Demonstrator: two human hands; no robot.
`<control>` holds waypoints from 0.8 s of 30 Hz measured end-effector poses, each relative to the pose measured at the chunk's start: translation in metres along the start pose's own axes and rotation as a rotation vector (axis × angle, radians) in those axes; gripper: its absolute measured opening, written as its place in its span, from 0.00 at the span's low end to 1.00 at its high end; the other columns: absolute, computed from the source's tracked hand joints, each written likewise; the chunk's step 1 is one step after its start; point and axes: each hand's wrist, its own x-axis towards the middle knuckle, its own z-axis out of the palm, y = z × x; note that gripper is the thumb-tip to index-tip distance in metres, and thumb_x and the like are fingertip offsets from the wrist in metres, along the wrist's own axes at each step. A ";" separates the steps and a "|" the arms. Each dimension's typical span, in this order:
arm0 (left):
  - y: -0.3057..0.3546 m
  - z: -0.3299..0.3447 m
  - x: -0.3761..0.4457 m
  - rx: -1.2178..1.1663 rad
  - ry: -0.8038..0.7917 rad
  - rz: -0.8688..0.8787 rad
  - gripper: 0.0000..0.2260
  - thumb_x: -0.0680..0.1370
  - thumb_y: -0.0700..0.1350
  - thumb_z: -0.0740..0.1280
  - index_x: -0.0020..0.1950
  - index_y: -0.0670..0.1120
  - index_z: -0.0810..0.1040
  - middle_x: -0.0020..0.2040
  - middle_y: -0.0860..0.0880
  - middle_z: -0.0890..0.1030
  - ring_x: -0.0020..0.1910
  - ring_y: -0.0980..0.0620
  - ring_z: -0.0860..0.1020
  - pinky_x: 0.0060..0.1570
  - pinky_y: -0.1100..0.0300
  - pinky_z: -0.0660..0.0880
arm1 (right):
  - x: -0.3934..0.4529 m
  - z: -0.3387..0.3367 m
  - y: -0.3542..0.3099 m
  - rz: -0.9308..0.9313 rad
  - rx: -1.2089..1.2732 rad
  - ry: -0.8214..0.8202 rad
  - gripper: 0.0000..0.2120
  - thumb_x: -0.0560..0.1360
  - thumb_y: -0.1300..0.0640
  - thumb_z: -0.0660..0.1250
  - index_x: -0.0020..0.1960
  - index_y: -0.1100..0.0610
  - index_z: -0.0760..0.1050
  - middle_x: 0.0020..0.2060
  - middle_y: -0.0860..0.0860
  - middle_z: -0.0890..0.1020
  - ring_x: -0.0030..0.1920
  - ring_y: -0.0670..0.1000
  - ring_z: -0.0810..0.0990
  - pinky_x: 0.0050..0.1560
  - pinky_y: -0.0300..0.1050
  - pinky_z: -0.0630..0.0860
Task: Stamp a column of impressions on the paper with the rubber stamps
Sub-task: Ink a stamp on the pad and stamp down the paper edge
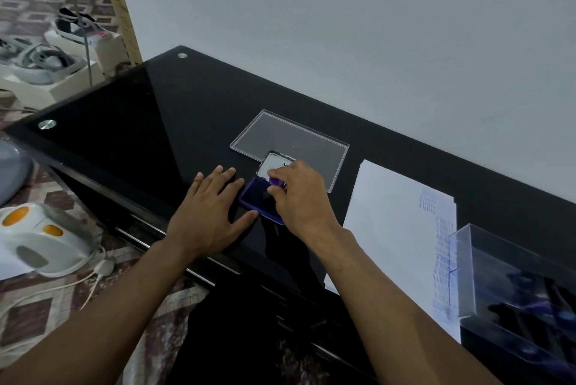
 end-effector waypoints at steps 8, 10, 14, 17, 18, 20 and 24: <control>0.000 0.001 0.000 -0.007 0.012 -0.007 0.39 0.76 0.73 0.47 0.78 0.49 0.65 0.81 0.47 0.61 0.81 0.49 0.52 0.80 0.46 0.46 | 0.000 0.002 0.000 0.022 0.027 -0.007 0.13 0.79 0.56 0.67 0.63 0.54 0.80 0.58 0.52 0.78 0.55 0.49 0.77 0.56 0.36 0.71; 0.000 0.002 0.000 0.003 0.011 -0.008 0.39 0.76 0.74 0.47 0.79 0.50 0.64 0.81 0.48 0.61 0.81 0.49 0.51 0.79 0.47 0.45 | -0.001 0.001 0.000 0.023 0.033 -0.007 0.13 0.78 0.56 0.67 0.62 0.54 0.80 0.58 0.52 0.78 0.55 0.49 0.77 0.56 0.37 0.72; -0.001 0.003 0.001 0.008 0.006 -0.012 0.40 0.76 0.74 0.46 0.79 0.51 0.63 0.81 0.48 0.60 0.81 0.49 0.51 0.79 0.48 0.43 | 0.000 -0.003 -0.001 0.002 0.006 -0.031 0.13 0.79 0.56 0.67 0.63 0.54 0.79 0.58 0.52 0.78 0.56 0.49 0.77 0.57 0.36 0.70; -0.002 0.004 0.001 0.010 0.000 -0.017 0.39 0.76 0.74 0.46 0.79 0.51 0.63 0.81 0.48 0.59 0.82 0.50 0.50 0.79 0.49 0.42 | 0.001 -0.004 -0.001 -0.006 -0.031 -0.054 0.15 0.80 0.55 0.66 0.65 0.54 0.78 0.60 0.53 0.78 0.59 0.50 0.76 0.61 0.40 0.70; -0.002 0.004 0.001 0.009 0.001 -0.016 0.39 0.76 0.74 0.47 0.79 0.51 0.63 0.81 0.48 0.59 0.82 0.50 0.50 0.78 0.49 0.42 | 0.001 -0.004 -0.001 -0.005 -0.030 -0.053 0.15 0.80 0.55 0.66 0.65 0.54 0.78 0.60 0.53 0.78 0.59 0.50 0.76 0.62 0.41 0.71; -0.003 0.004 0.001 0.007 0.007 -0.016 0.38 0.77 0.74 0.48 0.79 0.51 0.63 0.81 0.48 0.59 0.82 0.50 0.50 0.78 0.49 0.42 | 0.001 -0.004 -0.002 -0.005 -0.026 -0.052 0.15 0.79 0.55 0.66 0.65 0.54 0.78 0.60 0.53 0.79 0.59 0.50 0.77 0.62 0.41 0.71; -0.003 0.004 0.001 0.006 0.004 -0.012 0.38 0.77 0.74 0.48 0.79 0.51 0.63 0.81 0.48 0.59 0.81 0.50 0.50 0.79 0.49 0.43 | 0.000 -0.002 0.000 0.011 0.008 -0.036 0.14 0.79 0.56 0.68 0.64 0.54 0.79 0.59 0.53 0.79 0.57 0.49 0.77 0.58 0.38 0.71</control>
